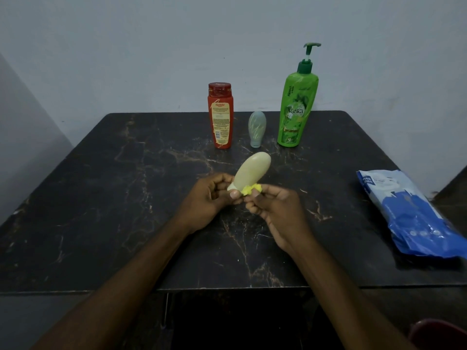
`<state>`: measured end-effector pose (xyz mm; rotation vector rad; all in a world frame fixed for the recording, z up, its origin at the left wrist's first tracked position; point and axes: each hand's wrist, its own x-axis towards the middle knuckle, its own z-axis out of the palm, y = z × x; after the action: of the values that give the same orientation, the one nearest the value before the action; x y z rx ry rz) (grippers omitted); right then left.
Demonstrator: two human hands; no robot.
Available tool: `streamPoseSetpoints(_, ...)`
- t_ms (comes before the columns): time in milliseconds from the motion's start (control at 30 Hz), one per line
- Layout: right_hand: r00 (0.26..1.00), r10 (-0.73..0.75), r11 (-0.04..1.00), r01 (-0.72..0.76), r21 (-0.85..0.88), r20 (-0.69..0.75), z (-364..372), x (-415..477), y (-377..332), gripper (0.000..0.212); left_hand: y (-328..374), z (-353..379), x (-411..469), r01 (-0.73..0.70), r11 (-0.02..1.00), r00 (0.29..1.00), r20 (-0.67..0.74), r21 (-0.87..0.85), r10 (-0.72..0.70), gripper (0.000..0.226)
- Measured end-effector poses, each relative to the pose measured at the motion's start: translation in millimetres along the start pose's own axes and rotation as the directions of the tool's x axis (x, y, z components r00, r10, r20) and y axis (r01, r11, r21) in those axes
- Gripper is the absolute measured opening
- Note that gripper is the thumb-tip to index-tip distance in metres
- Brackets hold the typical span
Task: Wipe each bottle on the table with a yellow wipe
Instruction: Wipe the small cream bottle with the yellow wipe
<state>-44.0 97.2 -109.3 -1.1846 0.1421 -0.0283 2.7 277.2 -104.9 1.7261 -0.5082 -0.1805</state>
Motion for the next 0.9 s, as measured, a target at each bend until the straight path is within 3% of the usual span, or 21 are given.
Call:
streamPoseSetpoints(267,0.984,-0.012,0.999,0.02,0.043,-0.176,-6,13,-18,0.016,3,2,-1,0.002,0.999,0.999,0.054,-0.054,0.001,0.025)
streamPoseSetpoints(400,0.991,-0.098,0.995,0.095,-0.038,-0.092,-20,24,-30,0.025,2,2,-1,-0.023,1.0,0.999,0.037,-0.006,0.023,0.026)
streamPoseSetpoints(567,0.973,-0.208,0.961,0.185,-0.207,-0.097,-29,22,-35,0.019,4,0,-1,-0.052,0.997,0.999,-0.003,0.06,0.052,0.026)
streamPoseSetpoints(733,0.904,-0.426,0.72,0.313,-0.619,-0.039,-36,19,-35,0.017,3,0,0,-0.027,0.997,0.999,-0.039,0.075,0.03,0.024)
streamPoseSetpoints(900,0.846,-0.52,0.351,0.339,-0.873,0.119,-25,10,-32,0.02,1,-2,1,-0.024,0.99,0.993,-0.111,0.137,0.039,0.022)
